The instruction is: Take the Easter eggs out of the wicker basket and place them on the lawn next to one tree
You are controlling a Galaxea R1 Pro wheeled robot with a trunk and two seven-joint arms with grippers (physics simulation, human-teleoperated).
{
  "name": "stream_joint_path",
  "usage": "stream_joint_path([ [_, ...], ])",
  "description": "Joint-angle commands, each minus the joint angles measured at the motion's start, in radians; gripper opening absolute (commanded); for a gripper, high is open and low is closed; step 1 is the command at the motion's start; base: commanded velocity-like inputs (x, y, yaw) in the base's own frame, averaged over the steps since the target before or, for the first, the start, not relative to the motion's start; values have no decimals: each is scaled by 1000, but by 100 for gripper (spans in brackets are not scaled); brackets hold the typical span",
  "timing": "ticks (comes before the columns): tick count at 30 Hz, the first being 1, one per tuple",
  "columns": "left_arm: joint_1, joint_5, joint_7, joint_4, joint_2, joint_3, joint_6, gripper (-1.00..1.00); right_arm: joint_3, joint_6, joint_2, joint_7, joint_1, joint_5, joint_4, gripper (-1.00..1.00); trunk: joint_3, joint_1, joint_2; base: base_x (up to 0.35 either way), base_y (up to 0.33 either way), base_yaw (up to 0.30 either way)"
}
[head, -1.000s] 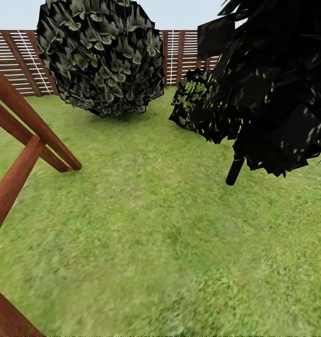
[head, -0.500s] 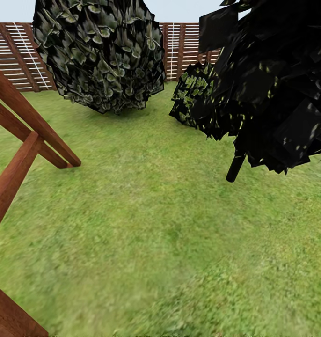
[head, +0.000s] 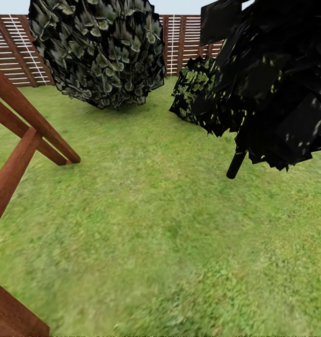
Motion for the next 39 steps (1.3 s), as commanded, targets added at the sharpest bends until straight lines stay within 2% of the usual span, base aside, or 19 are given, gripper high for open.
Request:
stream_joint_path([
  [1, -1, -2, 2, 1, 0, -6, -4, 100, -6, -4, 0, 1, 0, 0, 1, 100, -3, 0, -2, 0, 0, 0],
  [27, -1, -1, 2, 0, 0, -6, -4, 100, -9, -5, 5, 1, 0, 1, 0, 100, -41, 0, -2, 0, 0, -2],
  [39, -1, -1, 2, -1, 0, -7, -5, 100, -10, -5, 4, 1, 0, -2, 0, 100, -42, 0, -2, 0, 99, -226],
])
